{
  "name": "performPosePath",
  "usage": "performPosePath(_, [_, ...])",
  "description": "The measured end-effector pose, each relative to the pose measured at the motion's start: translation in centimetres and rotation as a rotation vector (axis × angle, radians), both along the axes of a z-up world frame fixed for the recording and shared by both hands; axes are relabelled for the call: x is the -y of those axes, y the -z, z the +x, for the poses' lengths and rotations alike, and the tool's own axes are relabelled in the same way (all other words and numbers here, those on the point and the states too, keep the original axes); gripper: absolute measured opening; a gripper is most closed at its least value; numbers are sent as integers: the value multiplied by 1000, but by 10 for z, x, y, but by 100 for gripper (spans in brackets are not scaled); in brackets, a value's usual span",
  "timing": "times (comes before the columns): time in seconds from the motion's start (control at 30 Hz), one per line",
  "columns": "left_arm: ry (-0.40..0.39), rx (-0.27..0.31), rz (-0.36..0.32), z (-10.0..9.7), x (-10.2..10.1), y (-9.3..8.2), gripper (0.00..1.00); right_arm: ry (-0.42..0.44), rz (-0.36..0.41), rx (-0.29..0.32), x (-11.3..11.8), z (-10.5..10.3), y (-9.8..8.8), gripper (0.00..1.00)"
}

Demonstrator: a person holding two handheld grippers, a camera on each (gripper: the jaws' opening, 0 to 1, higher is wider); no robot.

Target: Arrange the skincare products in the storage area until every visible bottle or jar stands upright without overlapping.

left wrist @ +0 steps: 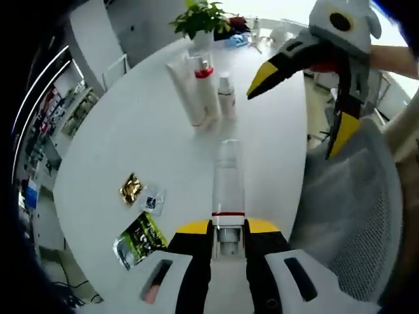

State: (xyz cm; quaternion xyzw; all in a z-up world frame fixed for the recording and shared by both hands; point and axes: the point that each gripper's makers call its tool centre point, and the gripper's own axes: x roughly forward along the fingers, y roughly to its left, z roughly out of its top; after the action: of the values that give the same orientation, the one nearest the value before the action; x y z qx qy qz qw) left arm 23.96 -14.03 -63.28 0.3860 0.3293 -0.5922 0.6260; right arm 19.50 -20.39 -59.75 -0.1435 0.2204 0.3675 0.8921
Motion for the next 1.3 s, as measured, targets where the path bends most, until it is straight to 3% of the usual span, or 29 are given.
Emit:
performPosePath(0.1, [32,-14,4,-9,0,-7,14,-64,-27,3,-7,5,-3,57])
performPosePath(0.23, [51,-33,40,-20,-2,-16,14,-162,-118,6,-16,9,-3,50])
performPosePath(0.47, [128,-42,81,-37,-4,-25,14,-326,-205,-16,-40,1,6,40])
performPosePath(0.77, [194,-78,96,-51,-5,-28,14,-410,-255,-47,-48,-9,16,22])
performPosePath(0.9, [230,-112,45,-58,0,-34,15,-402,-199,-91,-45,-17,17,20])
performPosePath(1.07, [283,-162,-67,-64,8,-46,16,-355,-48,-135,-42,-24,9,19])
performPosePath(1.17, [207,-260,-189,-63,18,-60,19,-301,87,-163,-40,-29,2,18])
performPosePath(1.3, [82,-274,-349,-44,33,-78,24,-174,234,-170,-27,-23,-5,18])
